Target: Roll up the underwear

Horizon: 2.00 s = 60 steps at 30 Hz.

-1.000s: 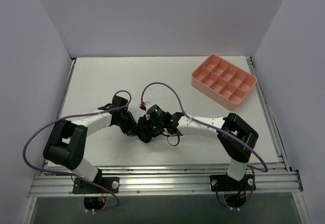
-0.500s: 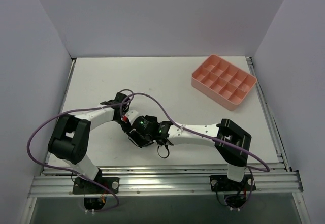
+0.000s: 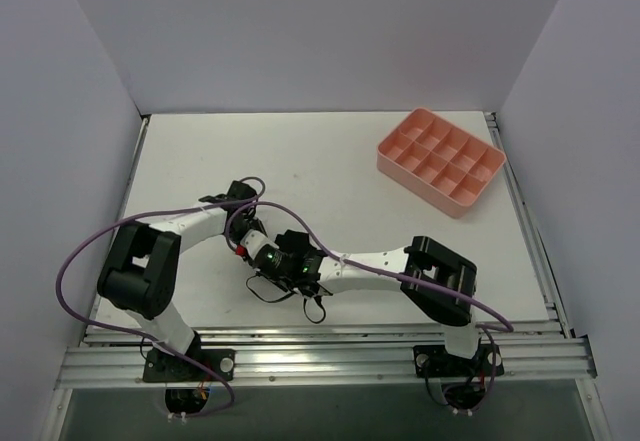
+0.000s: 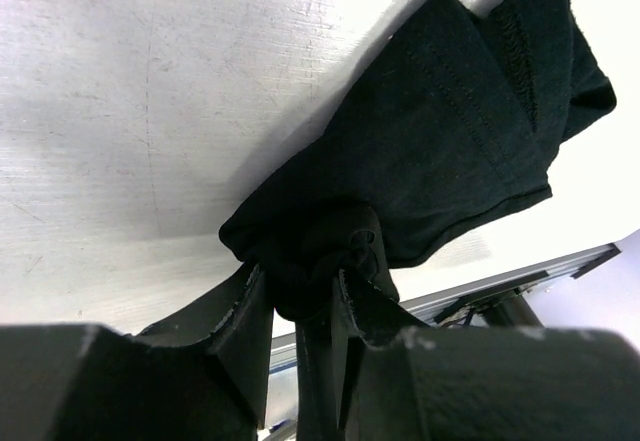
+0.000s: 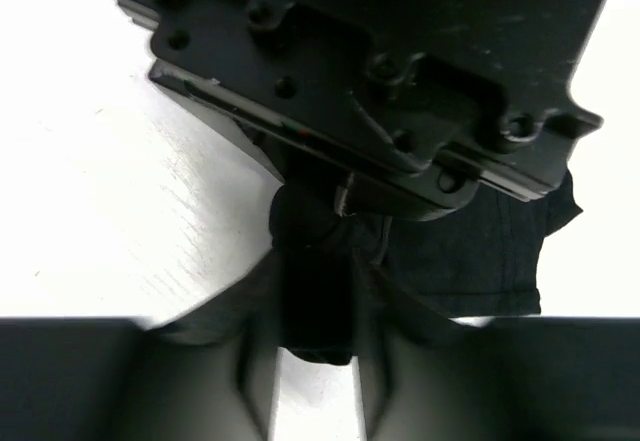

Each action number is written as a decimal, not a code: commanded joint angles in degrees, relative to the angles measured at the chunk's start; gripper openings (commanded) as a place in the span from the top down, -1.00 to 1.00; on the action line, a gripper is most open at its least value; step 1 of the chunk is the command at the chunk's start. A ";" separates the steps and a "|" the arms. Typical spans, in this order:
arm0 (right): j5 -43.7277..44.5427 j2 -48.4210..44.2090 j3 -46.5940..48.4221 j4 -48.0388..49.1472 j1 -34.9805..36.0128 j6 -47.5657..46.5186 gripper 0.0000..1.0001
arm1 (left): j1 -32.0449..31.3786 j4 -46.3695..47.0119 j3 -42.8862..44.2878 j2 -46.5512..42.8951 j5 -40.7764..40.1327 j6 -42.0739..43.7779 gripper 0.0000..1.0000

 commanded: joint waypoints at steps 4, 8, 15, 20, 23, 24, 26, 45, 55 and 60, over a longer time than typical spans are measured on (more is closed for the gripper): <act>-9.27 0.14 -4.24 2.87 -3.36 7.29 0.94 | 2.39 -8.91 4.35 -1.20 -3.86 4.67 0.17; -22.57 -1.36 -9.88 8.32 -6.71 16.44 1.00 | 5.21 -12.25 8.66 -3.50 -7.19 8.53 -0.03; -34.72 0.92 -17.18 19.74 -10.76 28.49 1.00 | 7.06 -11.13 5.87 -7.36 -8.96 9.95 -0.11; -41.84 3.82 -21.13 28.78 -14.36 34.56 1.00 | 6.97 -6.03 0.94 -11.49 -6.77 8.46 -0.13; -45.71 5.75 -23.06 34.14 -16.21 37.90 1.00 | 6.97 -1.55 -2.66 -13.95 -5.01 6.70 -0.14; -46.68 6.80 -23.77 35.91 -17.17 39.65 1.00 | 6.97 -0.67 -3.45 -15.00 -4.57 6.35 -0.14; -49.75 7.86 -25.00 40.99 -18.05 41.76 1.00 | 6.97 0.04 -5.22 -15.71 -4.21 5.99 -0.16; -54.59 12.35 -24.57 44.19 -20.16 44.59 1.00 | 6.71 8.74 -6.36 -13.61 -4.74 4.94 -0.22; -55.04 12.35 -23.25 42.96 -20.34 44.59 1.00 | 4.78 11.39 -8.04 -8.08 -4.83 4.94 -0.23; -55.04 13.14 -22.98 42.43 -21.04 44.76 1.00 | 4.51 2.35 -4.96 -9.90 -9.65 7.84 -0.23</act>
